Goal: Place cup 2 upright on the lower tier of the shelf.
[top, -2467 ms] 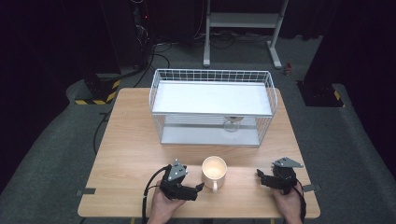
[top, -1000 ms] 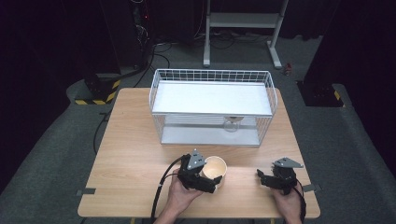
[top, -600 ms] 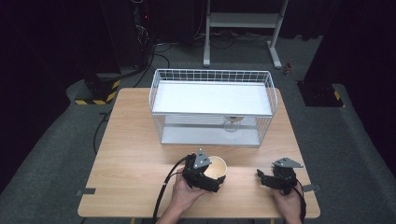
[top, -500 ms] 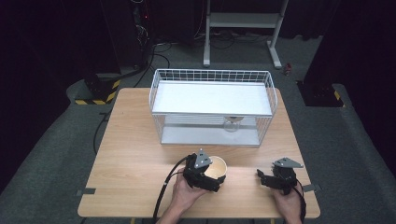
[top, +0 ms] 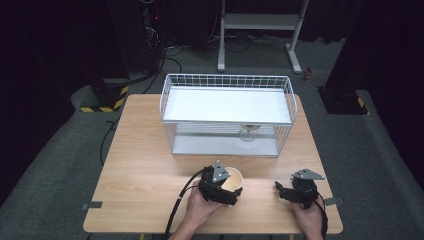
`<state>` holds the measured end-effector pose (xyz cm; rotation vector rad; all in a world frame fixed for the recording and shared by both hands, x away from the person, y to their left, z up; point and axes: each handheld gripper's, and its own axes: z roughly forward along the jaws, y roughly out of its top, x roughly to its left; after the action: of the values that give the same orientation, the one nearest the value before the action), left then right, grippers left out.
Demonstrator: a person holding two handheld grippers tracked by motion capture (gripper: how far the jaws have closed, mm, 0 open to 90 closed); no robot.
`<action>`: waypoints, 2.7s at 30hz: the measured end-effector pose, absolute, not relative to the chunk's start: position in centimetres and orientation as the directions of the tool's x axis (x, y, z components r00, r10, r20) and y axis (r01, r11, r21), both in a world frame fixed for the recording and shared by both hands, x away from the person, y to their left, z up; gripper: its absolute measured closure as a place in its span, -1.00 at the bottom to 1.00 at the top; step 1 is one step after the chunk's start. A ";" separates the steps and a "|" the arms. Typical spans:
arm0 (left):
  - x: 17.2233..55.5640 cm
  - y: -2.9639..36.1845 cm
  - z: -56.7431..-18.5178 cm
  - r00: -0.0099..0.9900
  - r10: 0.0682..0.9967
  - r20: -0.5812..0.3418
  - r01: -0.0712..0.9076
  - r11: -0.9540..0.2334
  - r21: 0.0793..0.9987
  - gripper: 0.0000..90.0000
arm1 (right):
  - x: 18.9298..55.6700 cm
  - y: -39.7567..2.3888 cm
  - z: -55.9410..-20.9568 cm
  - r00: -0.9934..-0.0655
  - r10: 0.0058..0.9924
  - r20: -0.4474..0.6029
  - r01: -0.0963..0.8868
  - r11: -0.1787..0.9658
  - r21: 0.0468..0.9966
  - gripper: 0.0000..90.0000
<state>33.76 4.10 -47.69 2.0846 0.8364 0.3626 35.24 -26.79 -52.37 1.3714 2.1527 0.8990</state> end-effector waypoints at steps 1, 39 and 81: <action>33.8 4.1 -47.7 0.736 0.676 -0.041 0.434 -0.425 0.794 -0.81 | 35.2 -26.8 -52.4 -0.417 0.909 -0.015 0.629 0.300 0.717 -0.52; 34.7 5.2 -47.4 0.685 0.728 -0.007 0.450 -0.415 0.791 -0.78 | 35.2 -26.8 -52.4 -0.417 0.909 -0.013 0.629 0.299 0.718 -0.52; 39.7 8.4 -46.3 0.509 0.857 -0.079 0.540 -0.247 0.804 -0.78 | 35.2 -26.8 -52.4 -0.417 0.909 -0.015 0.629 0.300 0.717 -0.52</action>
<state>39.74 8.43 -46.33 1.9278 1.1490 0.4859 35.25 -26.80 -52.37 1.3712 2.1532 0.8988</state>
